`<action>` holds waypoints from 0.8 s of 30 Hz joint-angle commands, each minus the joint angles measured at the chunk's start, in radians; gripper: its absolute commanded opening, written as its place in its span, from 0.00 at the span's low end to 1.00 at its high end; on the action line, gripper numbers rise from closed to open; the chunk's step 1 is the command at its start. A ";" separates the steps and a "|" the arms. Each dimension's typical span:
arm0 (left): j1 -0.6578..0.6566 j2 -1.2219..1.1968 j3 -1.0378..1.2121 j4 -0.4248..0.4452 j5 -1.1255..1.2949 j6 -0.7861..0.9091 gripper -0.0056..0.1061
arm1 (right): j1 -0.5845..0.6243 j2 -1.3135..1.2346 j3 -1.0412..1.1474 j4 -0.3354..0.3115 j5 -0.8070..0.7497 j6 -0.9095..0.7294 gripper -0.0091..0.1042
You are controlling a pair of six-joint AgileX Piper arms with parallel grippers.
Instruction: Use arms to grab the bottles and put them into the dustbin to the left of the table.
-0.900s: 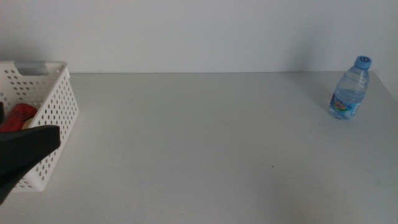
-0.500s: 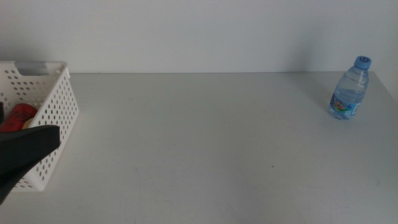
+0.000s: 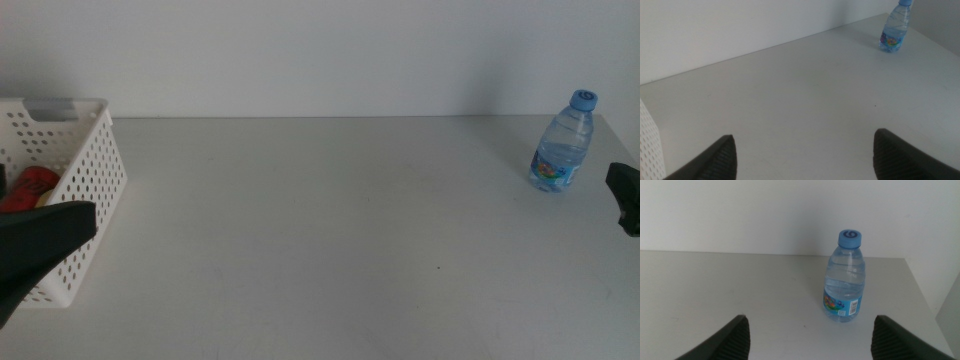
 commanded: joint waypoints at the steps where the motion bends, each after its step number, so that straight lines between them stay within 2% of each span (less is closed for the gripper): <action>1: -0.007 0.005 -0.024 -0.011 -0.067 -0.016 0.89 | -0.006 0.080 -0.034 -0.013 -0.151 -0.012 0.62; 12: -0.007 0.005 -0.024 -0.011 -0.067 -0.016 0.89 | -0.006 0.398 -0.034 -0.013 -0.452 -0.013 0.62; 20: -0.007 0.005 -0.024 -0.011 -0.067 -0.016 0.89 | -0.006 0.559 -0.034 -0.009 -0.839 -0.076 0.62; 24: -0.007 0.005 -0.024 -0.011 -0.067 -0.016 0.89 | -0.006 0.619 -0.035 0.008 -0.984 -0.095 0.62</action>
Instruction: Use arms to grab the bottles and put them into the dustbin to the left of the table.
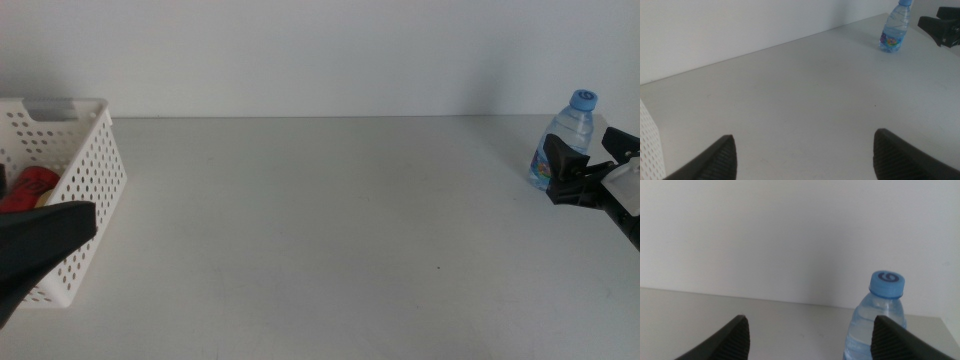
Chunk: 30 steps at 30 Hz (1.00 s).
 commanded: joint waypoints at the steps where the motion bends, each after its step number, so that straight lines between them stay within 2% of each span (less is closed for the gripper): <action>1: -0.007 0.005 -0.024 -0.011 -0.067 -0.016 0.89 | -0.006 0.005 -0.030 0.023 -0.164 -0.042 0.62; 6: -0.007 0.005 -0.024 -0.011 -0.067 -0.016 0.89 | -0.006 0.055 -0.032 0.192 -0.167 -0.136 0.65; 8: -0.007 0.005 -0.024 -0.011 -0.067 -0.016 0.89 | -0.006 0.068 -0.033 0.240 -0.189 -0.164 0.67; 14: -0.007 0.005 -0.024 -0.011 -0.066 -0.016 0.89 | -0.006 0.101 -0.088 0.257 -0.177 -0.172 0.71; 19: -0.007 0.005 -0.024 -0.011 -0.066 -0.016 0.89 | -0.006 0.152 -0.169 0.298 -0.145 -0.174 0.71; 30: -0.007 0.005 -0.024 -0.011 -0.066 -0.016 0.89 | -0.046 0.285 -0.324 0.313 -0.095 -0.176 0.71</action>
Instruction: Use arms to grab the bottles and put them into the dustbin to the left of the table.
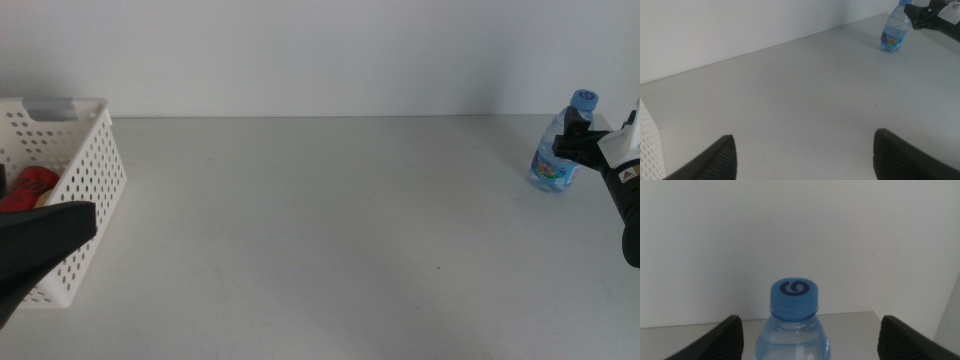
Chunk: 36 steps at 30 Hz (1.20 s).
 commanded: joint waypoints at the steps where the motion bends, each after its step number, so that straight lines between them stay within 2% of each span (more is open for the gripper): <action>1: -0.007 0.005 -0.024 -0.011 -0.066 -0.016 0.89 | -0.020 -0.016 -0.057 -0.003 -0.047 -0.011 0.71; 5: -0.007 0.005 -0.024 -0.011 -0.067 -0.016 0.89 | -0.025 0.026 -0.115 -0.007 -0.031 -0.011 0.71; 10: -0.007 0.005 -0.024 -0.010 -0.067 -0.016 0.89 | -0.025 0.072 -0.167 -0.047 -0.031 -0.011 0.71; 27: -0.007 0.005 -0.024 -0.010 -0.066 -0.016 0.89 | -0.025 0.254 -0.274 -0.031 -0.032 -0.012 0.69; 29: -0.007 0.005 -0.024 -0.010 -0.066 -0.016 0.89 | -0.025 0.254 -0.275 -0.029 -0.032 -0.015 0.60; 31: -0.007 0.005 -0.024 -0.010 -0.066 -0.016 0.89 | -0.025 0.254 -0.275 -0.029 -0.032 -0.015 0.45; 34: -0.007 0.005 -0.024 -0.010 -0.066 -0.016 0.89 | -0.024 0.251 -0.275 -0.074 -0.032 -0.015 0.09; 36: -0.007 0.005 -0.024 -0.010 -0.066 -0.016 0.89 | -0.017 0.236 -0.275 -0.147 -0.013 -0.004 0.07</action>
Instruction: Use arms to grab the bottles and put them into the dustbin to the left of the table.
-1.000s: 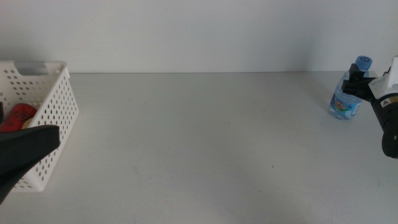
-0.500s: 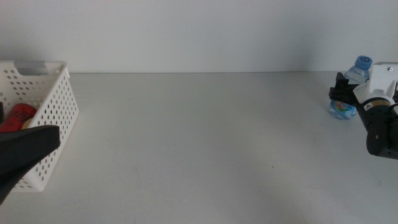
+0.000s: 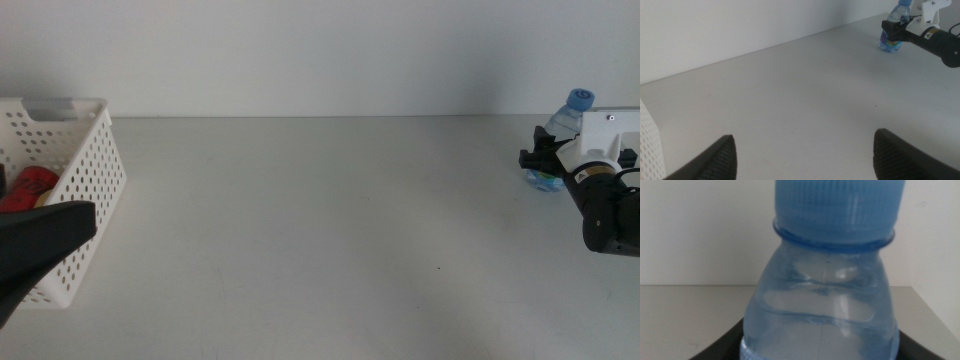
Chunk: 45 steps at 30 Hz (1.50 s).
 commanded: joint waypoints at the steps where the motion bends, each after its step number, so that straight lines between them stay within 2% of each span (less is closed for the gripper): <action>1: -0.007 0.005 -0.024 -0.010 -0.066 -0.016 0.89 | 0.009 -0.081 -0.024 -0.114 -0.055 0.000 0.07; 3: -0.007 0.005 -0.024 -0.010 -0.066 -0.016 0.89 | 0.036 -0.114 -0.024 -0.178 -0.049 0.009 0.07; 14: -0.007 0.005 -0.024 -0.011 -0.067 -0.016 0.89 | 0.307 -0.194 -0.130 -0.416 0.012 0.242 0.07; 19: -0.007 0.005 -0.024 -0.011 -0.067 -0.016 0.89 | 0.443 -0.166 -0.232 -0.508 0.113 0.301 0.07; 23: -0.007 0.005 -0.024 -0.011 -0.067 -0.016 0.89 | 0.531 -0.129 -0.307 -0.514 0.177 0.303 0.07; 27: -0.007 0.005 -0.024 -0.011 -0.066 -0.016 0.89 | 0.588 -0.079 -0.341 -0.514 0.173 0.305 0.07; 38: -0.007 0.005 -0.024 -0.011 -0.067 -0.016 0.89 | 0.642 -0.001 -0.346 -0.518 0.171 0.301 0.07; 41: -0.007 0.005 -0.024 -0.011 -0.067 -0.016 0.89 | 0.642 -0.001 -0.346 -0.509 0.167 0.301 0.12; 45: -0.007 0.005 -0.024 -0.011 -0.067 -0.016 0.89 | 0.642 -0.001 -0.345 -0.509 0.145 0.302 0.26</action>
